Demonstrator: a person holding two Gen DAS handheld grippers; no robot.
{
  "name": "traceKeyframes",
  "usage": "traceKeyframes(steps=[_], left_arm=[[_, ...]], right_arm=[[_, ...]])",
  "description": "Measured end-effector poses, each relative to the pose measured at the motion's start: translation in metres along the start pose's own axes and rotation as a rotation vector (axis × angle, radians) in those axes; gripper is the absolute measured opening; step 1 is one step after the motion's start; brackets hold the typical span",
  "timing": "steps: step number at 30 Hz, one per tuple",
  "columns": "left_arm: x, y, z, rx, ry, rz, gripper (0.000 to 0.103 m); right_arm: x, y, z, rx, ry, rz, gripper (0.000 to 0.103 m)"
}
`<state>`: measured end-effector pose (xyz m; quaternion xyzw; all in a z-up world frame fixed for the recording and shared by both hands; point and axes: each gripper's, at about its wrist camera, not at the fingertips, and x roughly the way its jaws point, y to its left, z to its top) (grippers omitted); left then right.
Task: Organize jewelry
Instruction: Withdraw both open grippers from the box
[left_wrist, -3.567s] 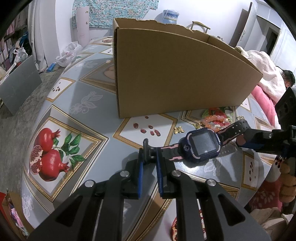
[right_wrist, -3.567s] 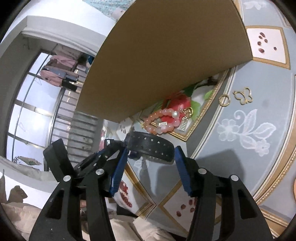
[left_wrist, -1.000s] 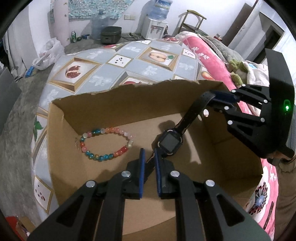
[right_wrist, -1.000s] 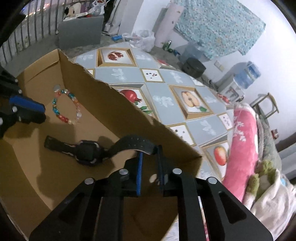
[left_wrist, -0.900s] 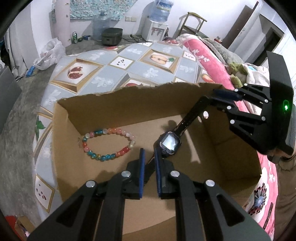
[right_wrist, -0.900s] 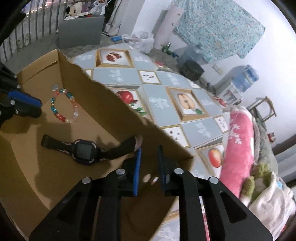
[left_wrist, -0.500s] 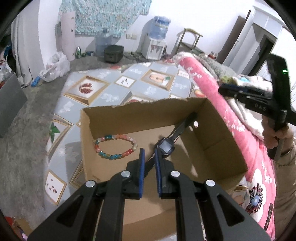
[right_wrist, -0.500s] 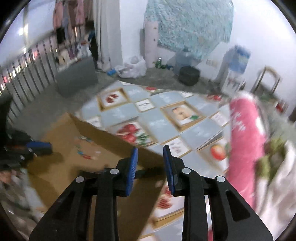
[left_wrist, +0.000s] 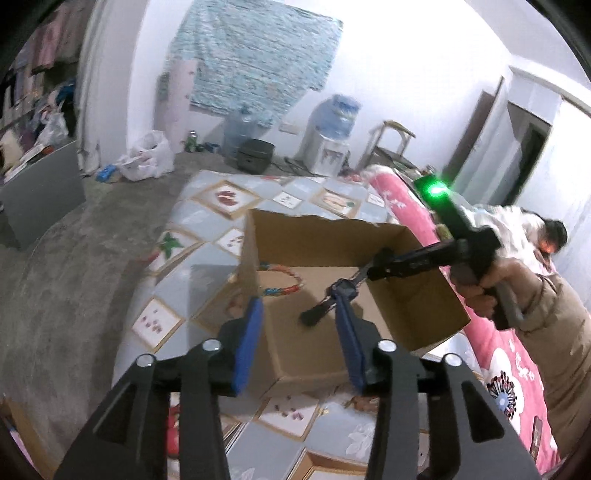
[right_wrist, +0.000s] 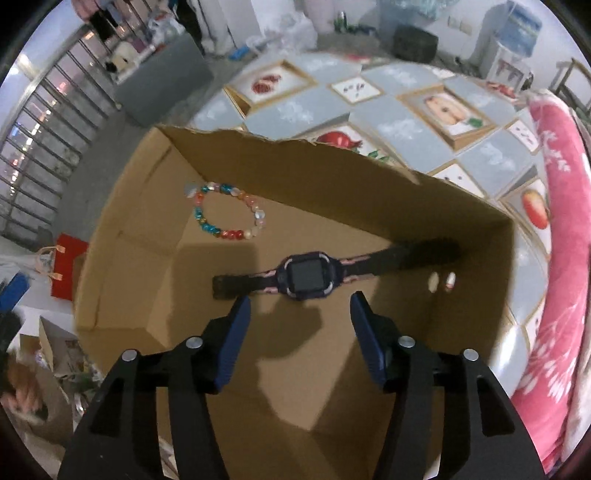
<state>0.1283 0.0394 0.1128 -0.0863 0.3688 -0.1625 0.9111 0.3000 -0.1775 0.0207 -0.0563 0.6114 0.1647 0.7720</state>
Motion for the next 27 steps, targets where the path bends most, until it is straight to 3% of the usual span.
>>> traceKeyframes(steps=[6, 14, 25, 27], left_arm=[[-0.019, 0.032, -0.027, -0.051, -0.015, 0.042, 0.058], [-0.011, 0.062, -0.051, -0.144, 0.018, 0.023, 0.059], [0.004, 0.066, -0.052, -0.153, 0.033, -0.004, 0.059], [0.006, 0.065, -0.052, -0.153, 0.038, -0.003, 0.059]], right_arm=[[0.043, -0.015, 0.017, 0.106, 0.119, -0.006, 0.054], [0.069, -0.024, 0.022, 0.152, 0.168, -0.038, 0.054], [0.076, -0.017, 0.01, 0.155, 0.181, 0.096, 0.055], [0.075, -0.017, 0.006, 0.173, 0.184, 0.176, 0.055]])
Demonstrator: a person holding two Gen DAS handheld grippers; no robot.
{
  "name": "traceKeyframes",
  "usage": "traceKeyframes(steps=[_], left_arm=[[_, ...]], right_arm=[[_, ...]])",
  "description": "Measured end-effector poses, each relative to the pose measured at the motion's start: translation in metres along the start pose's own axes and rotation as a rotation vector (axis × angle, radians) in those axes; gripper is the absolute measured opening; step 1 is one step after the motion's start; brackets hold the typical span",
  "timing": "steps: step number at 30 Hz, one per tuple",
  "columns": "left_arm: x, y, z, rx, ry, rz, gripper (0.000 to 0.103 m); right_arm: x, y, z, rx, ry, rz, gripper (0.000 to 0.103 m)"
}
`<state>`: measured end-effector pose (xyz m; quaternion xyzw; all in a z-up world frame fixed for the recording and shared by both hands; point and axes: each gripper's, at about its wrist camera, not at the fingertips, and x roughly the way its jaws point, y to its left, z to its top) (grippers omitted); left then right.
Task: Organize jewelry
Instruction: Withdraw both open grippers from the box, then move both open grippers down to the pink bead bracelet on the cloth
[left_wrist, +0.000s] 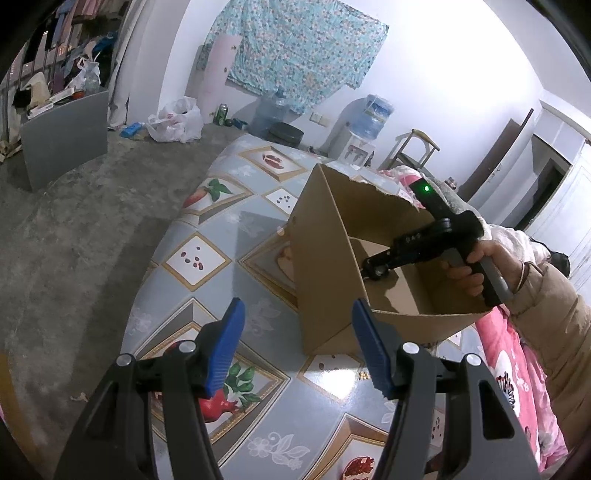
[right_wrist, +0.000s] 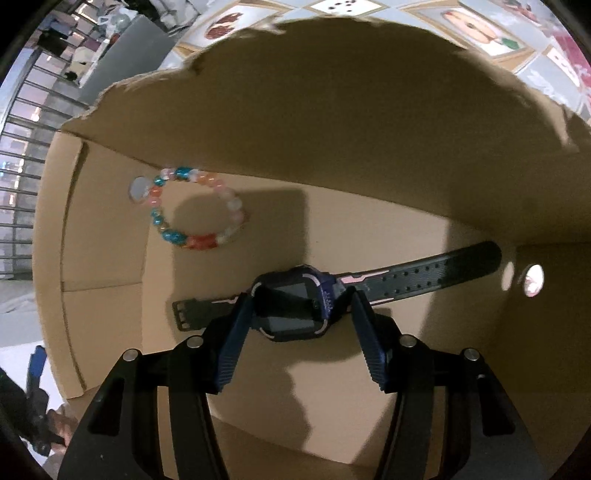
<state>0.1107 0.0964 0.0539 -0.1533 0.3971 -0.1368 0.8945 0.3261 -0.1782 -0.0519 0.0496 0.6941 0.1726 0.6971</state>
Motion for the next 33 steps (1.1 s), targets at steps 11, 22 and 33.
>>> traceKeyframes(steps=[11, 22, 33], left_arm=[[-0.001, -0.013, -0.006, 0.061, 0.001, 0.038, 0.069], [0.036, -0.038, -0.054, 0.187, 0.173, 0.091, 0.08], [0.089, -0.075, -0.112, 0.393, 0.314, 0.182, 0.085]], right_arm=[[-0.117, 0.008, -0.055, -0.069, -0.335, -0.015, 0.055], [-0.186, 0.018, -0.235, -0.155, -0.67, -0.067, 0.085], [-0.011, -0.023, -0.283, 0.066, -0.427, -0.33, 0.086]])
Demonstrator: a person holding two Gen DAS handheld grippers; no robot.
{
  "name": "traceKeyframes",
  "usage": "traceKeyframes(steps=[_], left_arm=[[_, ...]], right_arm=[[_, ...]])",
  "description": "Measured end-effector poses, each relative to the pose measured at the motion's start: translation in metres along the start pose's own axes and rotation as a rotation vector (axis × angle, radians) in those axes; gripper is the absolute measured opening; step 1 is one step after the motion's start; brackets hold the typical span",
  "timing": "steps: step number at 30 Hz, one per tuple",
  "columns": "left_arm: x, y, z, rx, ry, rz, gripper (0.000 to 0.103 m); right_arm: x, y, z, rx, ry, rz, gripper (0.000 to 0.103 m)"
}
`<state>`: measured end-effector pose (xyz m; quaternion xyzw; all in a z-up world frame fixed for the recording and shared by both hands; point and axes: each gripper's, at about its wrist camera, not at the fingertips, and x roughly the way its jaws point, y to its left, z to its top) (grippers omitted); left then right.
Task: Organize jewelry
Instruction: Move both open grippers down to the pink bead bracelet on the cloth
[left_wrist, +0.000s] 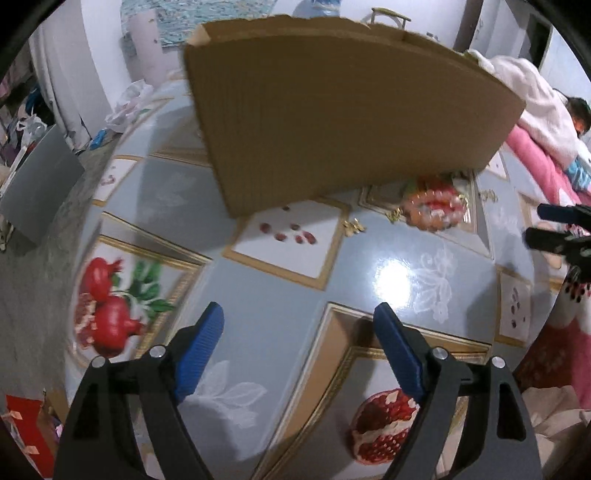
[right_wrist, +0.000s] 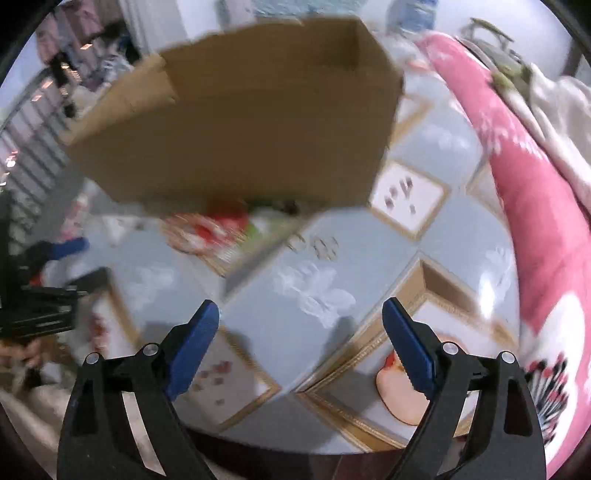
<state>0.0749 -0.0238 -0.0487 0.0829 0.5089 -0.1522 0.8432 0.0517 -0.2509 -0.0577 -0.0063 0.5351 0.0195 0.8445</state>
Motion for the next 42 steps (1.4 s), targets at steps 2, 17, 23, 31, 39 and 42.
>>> traceKeyframes(steps=[2, 17, 23, 31, 39, 42], left_arm=[[0.002, -0.006, -0.001, 0.022, -0.016, 0.023, 0.088], [0.013, -0.006, 0.008, -0.015, 0.035, 0.042, 0.099], [0.011, -0.007, 0.007, -0.011, 0.03, 0.04, 0.099], [-0.017, -0.012, 0.018, 0.019, -0.136, 0.048, 0.087], [-0.025, -0.01, 0.052, 0.026, -0.247, 0.071, 0.057], [-0.023, -0.009, 0.057, 0.018, -0.255, 0.075, 0.055]], right_arm=[[0.01, 0.0, -0.003, -0.009, -0.007, -0.028, 0.086], [0.003, -0.007, -0.025, -0.044, -0.093, 0.002, 0.095], [-0.003, -0.005, -0.03, -0.083, -0.114, -0.012, 0.095], [-0.05, -0.009, -0.013, -0.004, -0.291, 0.189, 0.07], [-0.041, -0.028, 0.033, 0.148, -0.292, 0.35, 0.028], [-0.037, -0.029, 0.042, 0.167, -0.291, 0.366, 0.023]])
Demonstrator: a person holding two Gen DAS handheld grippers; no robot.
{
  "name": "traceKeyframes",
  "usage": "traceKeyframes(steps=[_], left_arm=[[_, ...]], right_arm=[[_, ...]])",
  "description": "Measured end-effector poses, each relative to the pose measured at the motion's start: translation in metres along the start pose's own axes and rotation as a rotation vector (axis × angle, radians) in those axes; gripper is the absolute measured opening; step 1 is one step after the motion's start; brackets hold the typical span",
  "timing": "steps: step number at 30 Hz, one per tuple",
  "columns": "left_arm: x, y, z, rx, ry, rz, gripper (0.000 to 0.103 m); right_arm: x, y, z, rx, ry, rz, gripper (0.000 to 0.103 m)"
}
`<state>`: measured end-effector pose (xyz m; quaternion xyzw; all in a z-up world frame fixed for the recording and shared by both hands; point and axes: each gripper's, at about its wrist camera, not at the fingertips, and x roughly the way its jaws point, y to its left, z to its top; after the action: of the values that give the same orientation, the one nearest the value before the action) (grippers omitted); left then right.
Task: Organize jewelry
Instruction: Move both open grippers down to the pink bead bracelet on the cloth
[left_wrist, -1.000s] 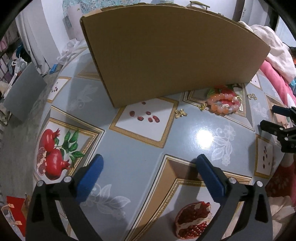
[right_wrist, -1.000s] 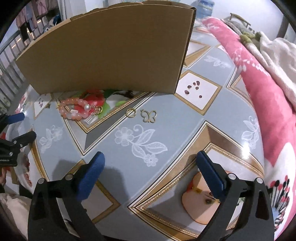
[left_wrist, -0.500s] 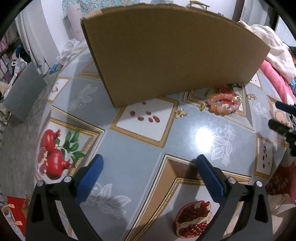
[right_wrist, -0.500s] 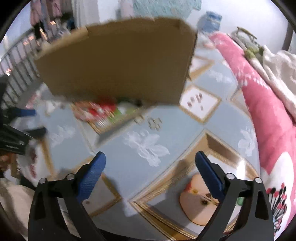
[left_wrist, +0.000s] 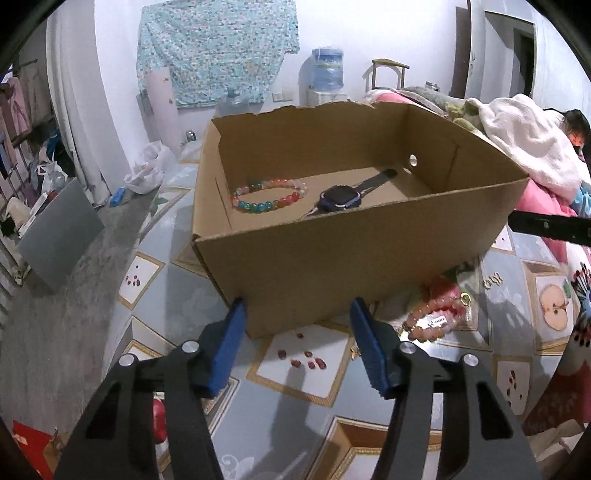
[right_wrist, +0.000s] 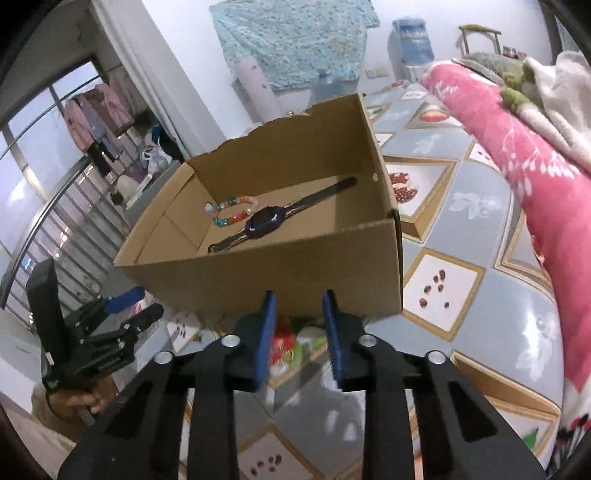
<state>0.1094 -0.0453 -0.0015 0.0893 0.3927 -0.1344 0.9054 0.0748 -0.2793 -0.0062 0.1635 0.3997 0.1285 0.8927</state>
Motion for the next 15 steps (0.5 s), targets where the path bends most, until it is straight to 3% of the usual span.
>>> traceKeyframes(steps=[9, 15], left_arm=[[0.011, 0.015, 0.006, -0.026, -0.03, -0.032, 0.052], [0.006, 0.017, 0.003, -0.029, -0.027, -0.096, 0.052]], right_arm=[[0.007, 0.004, 0.012, 0.014, -0.035, 0.002, 0.023], [0.0, 0.01, 0.004, -0.035, -0.021, 0.015, 0.025]])
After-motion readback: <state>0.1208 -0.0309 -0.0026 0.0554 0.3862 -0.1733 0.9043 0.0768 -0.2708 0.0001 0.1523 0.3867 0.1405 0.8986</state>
